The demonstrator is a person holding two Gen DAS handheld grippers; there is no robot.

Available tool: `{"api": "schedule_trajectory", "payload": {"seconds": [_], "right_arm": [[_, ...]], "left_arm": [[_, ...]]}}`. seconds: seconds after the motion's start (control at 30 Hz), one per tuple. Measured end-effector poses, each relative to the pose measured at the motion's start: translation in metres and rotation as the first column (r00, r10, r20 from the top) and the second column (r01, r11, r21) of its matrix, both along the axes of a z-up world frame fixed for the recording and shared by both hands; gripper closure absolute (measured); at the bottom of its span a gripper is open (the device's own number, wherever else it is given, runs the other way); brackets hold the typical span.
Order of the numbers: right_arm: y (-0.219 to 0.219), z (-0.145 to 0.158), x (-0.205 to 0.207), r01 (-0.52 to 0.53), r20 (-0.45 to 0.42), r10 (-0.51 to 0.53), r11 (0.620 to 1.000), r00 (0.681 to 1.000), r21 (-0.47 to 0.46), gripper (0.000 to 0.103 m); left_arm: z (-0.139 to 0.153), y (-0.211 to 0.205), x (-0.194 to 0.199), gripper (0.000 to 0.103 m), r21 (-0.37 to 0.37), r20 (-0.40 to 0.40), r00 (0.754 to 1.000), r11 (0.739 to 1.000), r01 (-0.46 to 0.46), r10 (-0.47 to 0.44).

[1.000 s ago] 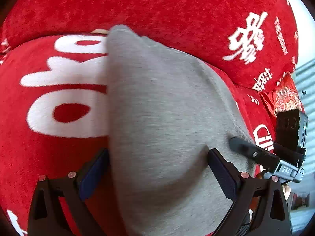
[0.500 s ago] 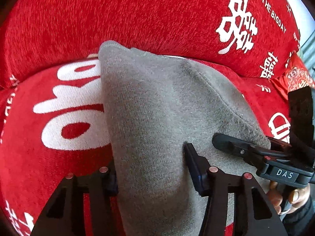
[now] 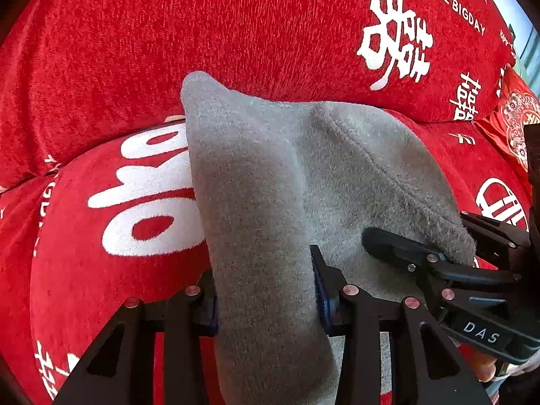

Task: Fold small clothes
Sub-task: 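Grasp the sweater edge with the left tool while the right tool pinches beside it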

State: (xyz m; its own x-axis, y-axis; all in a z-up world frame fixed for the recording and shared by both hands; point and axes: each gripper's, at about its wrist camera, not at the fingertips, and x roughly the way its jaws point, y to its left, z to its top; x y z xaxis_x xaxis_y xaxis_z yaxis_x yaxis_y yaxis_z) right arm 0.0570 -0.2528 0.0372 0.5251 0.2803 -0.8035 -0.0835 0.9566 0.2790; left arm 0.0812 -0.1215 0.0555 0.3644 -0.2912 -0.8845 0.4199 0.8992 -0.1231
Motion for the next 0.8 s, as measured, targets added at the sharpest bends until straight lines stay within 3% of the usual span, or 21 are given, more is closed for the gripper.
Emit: {"api": "schedule_trajectory", "payload": {"seconds": [0.53,0.8], "right_arm": [[0.029,0.034,-0.064,-0.025,0.075,0.028,0.999,0.997,-0.046,0.063],[0.044,0.041,-0.101,-0.025,0.097,0.032,0.997,0.995,-0.071,0.063]], "left_arm": [[0.037,0.019,-0.07,0.061,0.01,0.094,0.996,1.0,-0.001,0.0],[0.041,0.03,-0.106,0.061,0.013,0.114,0.993,1.0,0.003,-0.004]]}}
